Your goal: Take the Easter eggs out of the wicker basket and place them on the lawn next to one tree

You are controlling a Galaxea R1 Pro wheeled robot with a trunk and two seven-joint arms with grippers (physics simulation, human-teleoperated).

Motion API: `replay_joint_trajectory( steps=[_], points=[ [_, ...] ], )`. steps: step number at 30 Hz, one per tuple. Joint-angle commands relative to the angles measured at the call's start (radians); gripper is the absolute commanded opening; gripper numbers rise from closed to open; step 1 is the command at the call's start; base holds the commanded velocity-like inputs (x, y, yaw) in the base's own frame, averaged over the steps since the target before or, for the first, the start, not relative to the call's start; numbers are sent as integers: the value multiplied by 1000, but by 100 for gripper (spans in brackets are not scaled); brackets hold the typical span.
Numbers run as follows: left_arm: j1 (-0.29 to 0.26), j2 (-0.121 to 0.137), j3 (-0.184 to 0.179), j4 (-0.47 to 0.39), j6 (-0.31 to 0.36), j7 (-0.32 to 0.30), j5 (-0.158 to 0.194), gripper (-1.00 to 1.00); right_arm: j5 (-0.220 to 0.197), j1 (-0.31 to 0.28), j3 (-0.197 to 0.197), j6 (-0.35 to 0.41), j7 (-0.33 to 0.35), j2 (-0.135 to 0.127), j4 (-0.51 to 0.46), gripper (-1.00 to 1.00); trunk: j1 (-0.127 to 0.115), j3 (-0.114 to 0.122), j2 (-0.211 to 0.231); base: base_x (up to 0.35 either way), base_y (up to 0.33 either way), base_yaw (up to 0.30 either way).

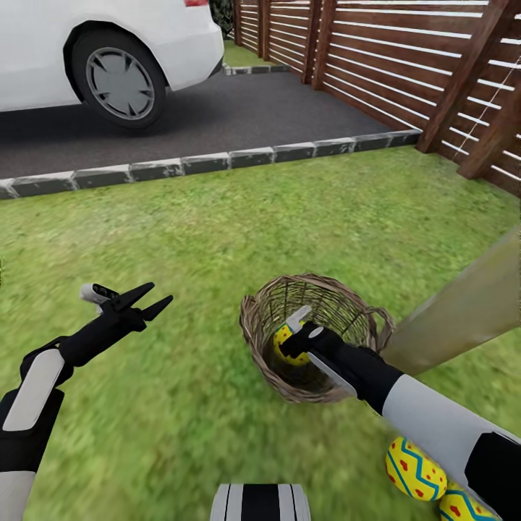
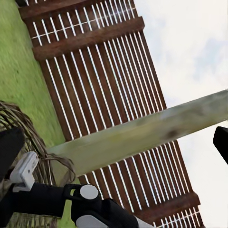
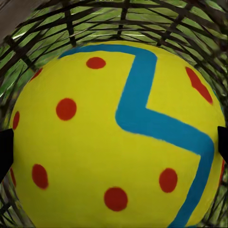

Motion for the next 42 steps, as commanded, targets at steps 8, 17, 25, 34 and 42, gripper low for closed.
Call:
replay_joint_trajectory(
  steps=[8, 17, 25, 34, 42],
  points=[
    [-1, -2, -1, 0, 4, -1, -2, 100, -13, -1, -20, 151, -9, -15, -73, -100, -4, 30, 2, 0, 0, 0],
    [-1, -4, -3, 0, 4, 0, -3, 100, -17, -1, -41, 242, -9, -40, -171, -100, -8, 65, 4, 0, 0, 0],
    [-1, -4, -3, 0, 4, 2, -4, 100, -14, -1, -60, 286, -9, -43, -193, -100, -11, 96, 6, 0, 0, 0],
    [-5, -8, -9, 0, 4, 7, -12, 100, -14, -1, -161, 359, -9, -44, -229, -100, -15, 131, 8, 0, 0, 0],
    [-5, -8, -9, 0, 4, 7, -12, 100, -17, -1, -163, 361, -9, -51, -246, -100, -19, 162, 10, 0, 0, 0]
  ],
)
